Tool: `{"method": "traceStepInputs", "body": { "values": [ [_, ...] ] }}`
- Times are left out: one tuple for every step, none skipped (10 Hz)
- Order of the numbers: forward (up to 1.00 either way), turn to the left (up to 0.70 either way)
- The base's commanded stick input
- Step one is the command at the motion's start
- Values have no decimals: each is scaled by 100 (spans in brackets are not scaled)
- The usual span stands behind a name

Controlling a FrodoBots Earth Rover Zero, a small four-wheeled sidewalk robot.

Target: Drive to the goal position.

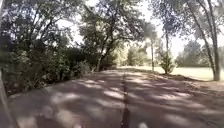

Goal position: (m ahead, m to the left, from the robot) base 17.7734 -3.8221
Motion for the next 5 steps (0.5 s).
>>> {"method": "traceStepInputs", "body": {
  "values": [
    [70, 0],
    [70, 0],
    [70, 0],
    [70, 0],
    [70, 0]
  ]
}}
